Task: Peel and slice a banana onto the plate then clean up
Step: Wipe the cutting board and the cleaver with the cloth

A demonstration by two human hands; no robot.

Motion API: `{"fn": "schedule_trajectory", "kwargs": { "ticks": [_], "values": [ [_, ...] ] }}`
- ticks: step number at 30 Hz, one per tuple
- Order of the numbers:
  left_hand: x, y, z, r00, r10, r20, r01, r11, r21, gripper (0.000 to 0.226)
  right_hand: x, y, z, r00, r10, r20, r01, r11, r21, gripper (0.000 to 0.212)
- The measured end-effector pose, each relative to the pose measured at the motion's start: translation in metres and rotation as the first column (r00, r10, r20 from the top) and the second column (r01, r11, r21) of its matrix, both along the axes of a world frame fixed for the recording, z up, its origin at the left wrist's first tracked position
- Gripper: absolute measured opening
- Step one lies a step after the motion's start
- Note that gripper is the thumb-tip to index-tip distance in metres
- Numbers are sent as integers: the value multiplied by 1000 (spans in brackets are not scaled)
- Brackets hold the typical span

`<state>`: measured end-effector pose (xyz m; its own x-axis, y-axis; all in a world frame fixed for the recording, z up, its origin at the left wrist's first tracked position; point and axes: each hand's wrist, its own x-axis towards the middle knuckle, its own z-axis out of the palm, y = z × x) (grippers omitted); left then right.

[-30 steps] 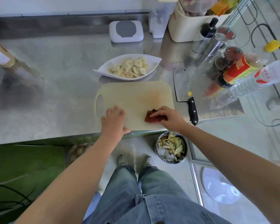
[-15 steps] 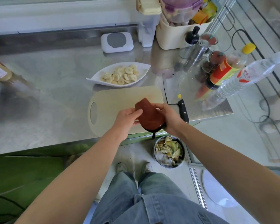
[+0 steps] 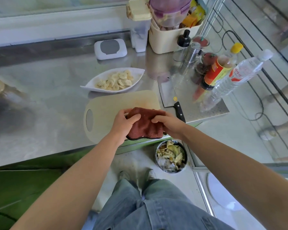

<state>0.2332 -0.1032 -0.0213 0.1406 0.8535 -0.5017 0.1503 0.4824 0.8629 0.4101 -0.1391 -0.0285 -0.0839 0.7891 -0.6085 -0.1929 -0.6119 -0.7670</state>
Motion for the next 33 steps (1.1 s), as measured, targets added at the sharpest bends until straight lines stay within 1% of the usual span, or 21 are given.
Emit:
{"fn": "schedule_trajectory", "kwargs": {
  "ticks": [2, 3, 6, 8, 10, 13, 15, 17, 18, 19, 20, 22, 23, 25, 26, 27, 28, 30, 31, 32, 33],
  "values": [
    [-2, 0, -1, 997, -75, -5, 75, 997, 26, 8, 3, 0, 0, 1000, 5, -30, -5, 1000, 4, 46],
    [-2, 0, 0, 996, -94, -12, 94, 995, 35, 5, 5, -1, 2, 999, 26, -36, -26, 1000, -2, 44],
    [-6, 2, 0, 993, -66, -96, 74, 994, 80, 14, 15, -4, 7, 990, 142, -19, -143, 989, -40, 37],
    [-12, 5, 2, 981, -15, -194, 38, 992, 118, 19, 22, -7, 10, 967, 233, 101, -227, 972, -68, 30],
    [-19, 6, 3, 967, 30, -253, 1, 992, 122, 26, 28, -10, 13, 915, 270, 301, -262, 963, -67, 30],
    [-22, 4, 2, 963, -11, -269, 34, 996, 80, 33, 26, -11, 13, 917, 93, 389, -114, 993, 32, 30],
    [-16, 2, 7, 985, 7, -172, -3, 1000, 22, 30, 18, -6, 8, 886, -61, 459, 28, 997, 77, 34],
    [-4, -1, 11, 997, 44, -67, -45, 999, -11, 33, 6, -1, 7, 855, -106, 508, 90, 994, 56, 57],
    [3, -3, 14, 999, 39, -5, -39, 998, -45, 39, -1, 2, 8, 888, -87, 452, 91, 996, 13, 71],
    [10, -6, 19, 998, 11, 67, -4, 995, -103, 47, -8, 3, 8, 937, -54, 345, 67, 997, -26, 79],
    [16, -10, 23, 990, -41, 134, 62, 986, -154, 57, -14, 3, 11, 971, -18, 237, 27, 999, -36, 80],
    [22, -15, 28, 976, -130, 176, 158, 975, -156, 74, -21, 0, 14, 994, -18, 107, 19, 1000, -17, 66],
    [22, -15, 31, 980, -119, 158, 140, 981, -131, 76, -19, -1, 12, 994, -67, 82, 68, 998, -4, 57],
    [17, -10, 25, 1000, -8, 26, 8, 1000, -15, 58, -12, -3, 10, 980, -196, 43, 196, 981, 6, 36],
    [11, -7, 19, 998, 22, -59, -19, 999, 51, 43, -10, -4, 11, 973, -228, 23, 228, 974, -7, 32],
    [7, -6, 16, 993, -4, -116, 12, 998, 65, 33, -7, -5, 11, 976, -220, -3, 220, 975, -14, 32],
    [3, -5, 14, 991, -66, -119, 68, 997, 19, 32, -5, -6, 12, 982, -186, -22, 186, 982, -15, 34],
    [1, -9, 9, 992, -123, 17, 124, 981, -147, 34, -6, -5, 12, 992, -123, -28, 123, 992, 0, 34],
    [2, -11, 7, 994, -92, 52, 99, 983, -156, 31, -9, -5, 12, 993, -122, -3, 122, 993, 2, 33],
    [3, -11, 3, 998, -54, 26, 56, 993, -104, 29, -11, -3, 11, 990, -136, 37, 136, 991, 4, 33],
    [4, -11, 0, 998, -28, -55, 28, 1000, -7, 27, -13, -2, 9, 983, -154, 96, 155, 988, -1, 35]
  ]
}}
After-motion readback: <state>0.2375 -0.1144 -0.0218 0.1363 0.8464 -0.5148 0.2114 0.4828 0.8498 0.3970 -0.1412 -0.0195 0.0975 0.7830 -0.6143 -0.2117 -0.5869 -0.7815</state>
